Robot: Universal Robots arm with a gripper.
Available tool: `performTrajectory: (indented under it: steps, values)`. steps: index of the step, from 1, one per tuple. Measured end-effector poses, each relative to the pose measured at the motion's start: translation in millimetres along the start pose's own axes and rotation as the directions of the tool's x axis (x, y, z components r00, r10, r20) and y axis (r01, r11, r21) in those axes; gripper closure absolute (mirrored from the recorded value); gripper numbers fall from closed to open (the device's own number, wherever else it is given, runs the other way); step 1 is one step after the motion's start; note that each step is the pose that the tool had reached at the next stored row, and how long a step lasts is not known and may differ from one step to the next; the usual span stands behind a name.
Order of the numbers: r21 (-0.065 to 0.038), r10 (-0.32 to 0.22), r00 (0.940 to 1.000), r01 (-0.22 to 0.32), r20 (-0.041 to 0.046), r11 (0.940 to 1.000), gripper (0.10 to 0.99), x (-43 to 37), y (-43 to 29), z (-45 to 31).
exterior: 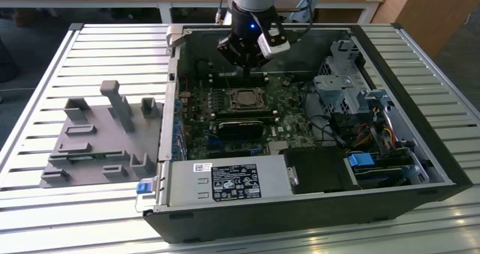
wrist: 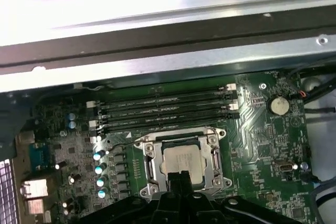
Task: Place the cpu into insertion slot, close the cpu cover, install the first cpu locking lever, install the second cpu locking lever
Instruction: 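Install the first cpu locking lever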
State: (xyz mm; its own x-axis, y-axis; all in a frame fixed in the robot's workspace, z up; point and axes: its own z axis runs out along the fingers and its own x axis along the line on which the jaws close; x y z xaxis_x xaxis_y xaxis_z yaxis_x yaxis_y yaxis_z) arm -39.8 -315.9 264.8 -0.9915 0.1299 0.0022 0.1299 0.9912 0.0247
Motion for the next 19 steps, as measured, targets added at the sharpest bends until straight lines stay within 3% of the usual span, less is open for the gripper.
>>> performTrajectory:
  steps: [4,12,19]
  values:
    - [0.0,-0.064,0.998,0.064,-0.0016,0.998,0.973,0.0,0.0,0.0]
    - [0.0,-0.167,0.9859,0.167,-0.0042,0.9859,0.973,0.0,0.0,0.0]
    - [0.0,-0.176,0.9843,0.176,-0.0016,0.9843,0.973,9.2,-1.2,0.1]
